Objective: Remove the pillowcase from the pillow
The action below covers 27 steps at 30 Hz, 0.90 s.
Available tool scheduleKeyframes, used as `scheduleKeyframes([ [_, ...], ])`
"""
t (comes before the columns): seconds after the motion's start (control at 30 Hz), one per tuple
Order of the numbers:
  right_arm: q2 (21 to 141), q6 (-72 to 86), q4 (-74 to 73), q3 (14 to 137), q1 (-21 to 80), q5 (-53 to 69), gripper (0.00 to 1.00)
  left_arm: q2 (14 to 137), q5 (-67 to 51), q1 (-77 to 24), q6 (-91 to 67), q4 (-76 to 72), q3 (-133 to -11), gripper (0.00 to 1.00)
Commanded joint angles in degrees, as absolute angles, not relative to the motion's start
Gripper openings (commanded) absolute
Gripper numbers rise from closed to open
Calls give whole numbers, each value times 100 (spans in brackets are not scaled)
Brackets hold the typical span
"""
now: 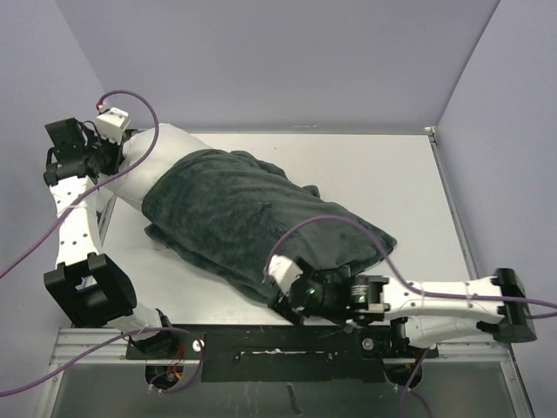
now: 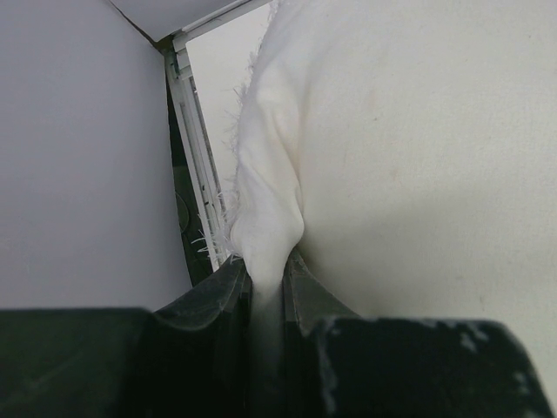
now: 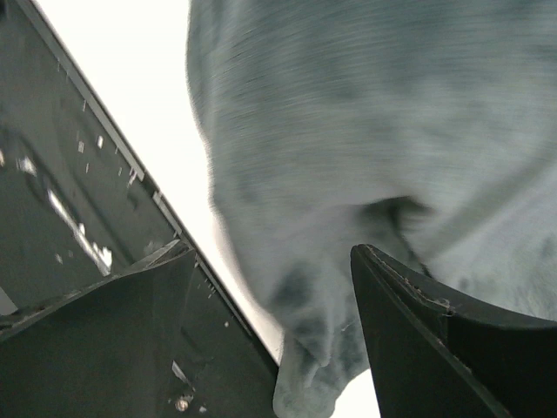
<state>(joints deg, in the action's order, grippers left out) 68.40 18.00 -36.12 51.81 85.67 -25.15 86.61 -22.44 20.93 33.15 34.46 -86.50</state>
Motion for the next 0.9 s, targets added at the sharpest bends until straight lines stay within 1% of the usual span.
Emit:
scheduleKeyframes([
  [0.0, 7643, 2027, -4018, 5666, 8890, -3228, 76, 8382, -2313, 2097, 3348, 2921, -8963, 0],
  [0.2, 8590, 2477, -4413, 5948, 8770, -3960, 75, 8276, -2420, 2098, 3355, 2852, -8871, 0],
  [0.3, 8852, 2537, -4199, 5947, 8650, -4068, 70, 8299, -2426, 2091, 3330, 2866, -8915, 0],
  [0.37, 8968, 2643, -4031, 5893, 8505, -3991, 54, 8358, -2449, 2086, 3282, 2963, -9049, 0],
  [0.47, 9005, 3001, -4006, 5773, 8360, -3983, 23, 8415, -2462, 2091, 3288, 3090, -9251, 0],
  [0.5, 8964, 3155, -4095, 5735, 8337, -4020, 10, 8419, -2459, 2107, 3304, 3108, -9313, 0],
  [0.53, 8904, 3451, -4291, 5690, 8324, -4157, 1, 8426, -2461, 2126, 3305, 3122, -9375, 0],
  [0.6, 8670, 4330, -4925, 5616, 8309, -4439, 0, 8505, -2448, 2152, 3313, 3240, -9557, 0],
  [0.7, 7916, 5676, -5664, 5213, 8256, -4525, 0, 8628, -2431, 2189, 3227, 3432, -9887, 0],
  [0.77, 7218, 6364, -5965, 4835, 8180, -4432, 0, 8685, -2419, 2212, 3144, 3506, -10060, 0],
  [0.87, 5842, 7646, -6800, 4332, 7920, -4363, 0, 8721, -2394, 2235, 3058, 3524, -10157, 0],
])
